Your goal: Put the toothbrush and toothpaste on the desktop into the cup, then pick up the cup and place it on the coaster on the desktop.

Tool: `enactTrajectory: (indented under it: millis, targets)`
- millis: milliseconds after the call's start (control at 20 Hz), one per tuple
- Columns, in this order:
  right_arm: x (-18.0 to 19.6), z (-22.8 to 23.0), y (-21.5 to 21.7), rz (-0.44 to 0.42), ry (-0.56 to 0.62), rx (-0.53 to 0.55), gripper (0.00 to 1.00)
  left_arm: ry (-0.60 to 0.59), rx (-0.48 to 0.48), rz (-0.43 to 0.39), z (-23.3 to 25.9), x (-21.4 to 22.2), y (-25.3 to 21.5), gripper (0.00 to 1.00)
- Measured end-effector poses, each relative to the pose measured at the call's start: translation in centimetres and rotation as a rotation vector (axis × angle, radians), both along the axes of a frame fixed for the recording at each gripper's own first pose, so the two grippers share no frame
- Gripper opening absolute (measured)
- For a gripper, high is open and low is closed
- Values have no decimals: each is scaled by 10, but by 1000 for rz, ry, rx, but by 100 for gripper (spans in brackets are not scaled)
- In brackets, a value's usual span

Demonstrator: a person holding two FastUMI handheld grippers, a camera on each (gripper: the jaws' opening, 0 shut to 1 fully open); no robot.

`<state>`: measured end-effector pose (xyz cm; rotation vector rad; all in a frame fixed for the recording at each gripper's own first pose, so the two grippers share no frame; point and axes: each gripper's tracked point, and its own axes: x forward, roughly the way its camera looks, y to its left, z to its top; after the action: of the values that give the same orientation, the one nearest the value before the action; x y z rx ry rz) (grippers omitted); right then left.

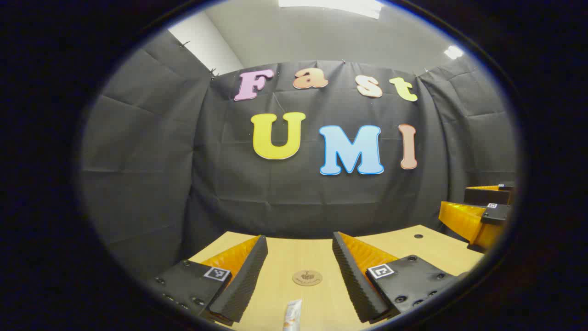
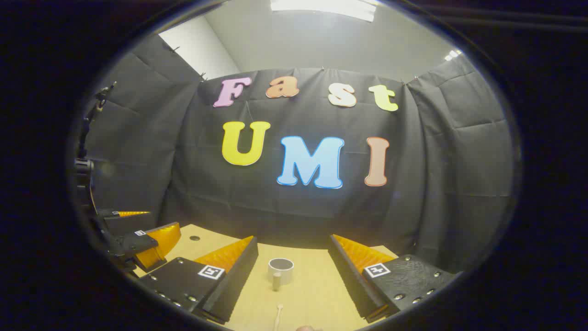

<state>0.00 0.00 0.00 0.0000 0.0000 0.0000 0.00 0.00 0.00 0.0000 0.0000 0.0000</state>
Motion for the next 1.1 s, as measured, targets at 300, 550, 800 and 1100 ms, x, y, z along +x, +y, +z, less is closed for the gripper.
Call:
enactTrajectory:
  millis: [300, 550, 800, 1100]
  targets:
    - [1, -4, -2, -6, 12, 1, 94, 8, 23, -11, -1, -1, -6, 93]
    - [1, -7, -1, -11, 23, 8, 94, 18, 50, -29, -4, 1, -14, 93]
    - [3, -8, -1, -12, 31, -1, 94, 27, 53, -32, -8, 4, -17, 93]
    - [9, -28, 2, 1, 113, 19, 94, 83, 51, -31, -28, 14, -16, 93]
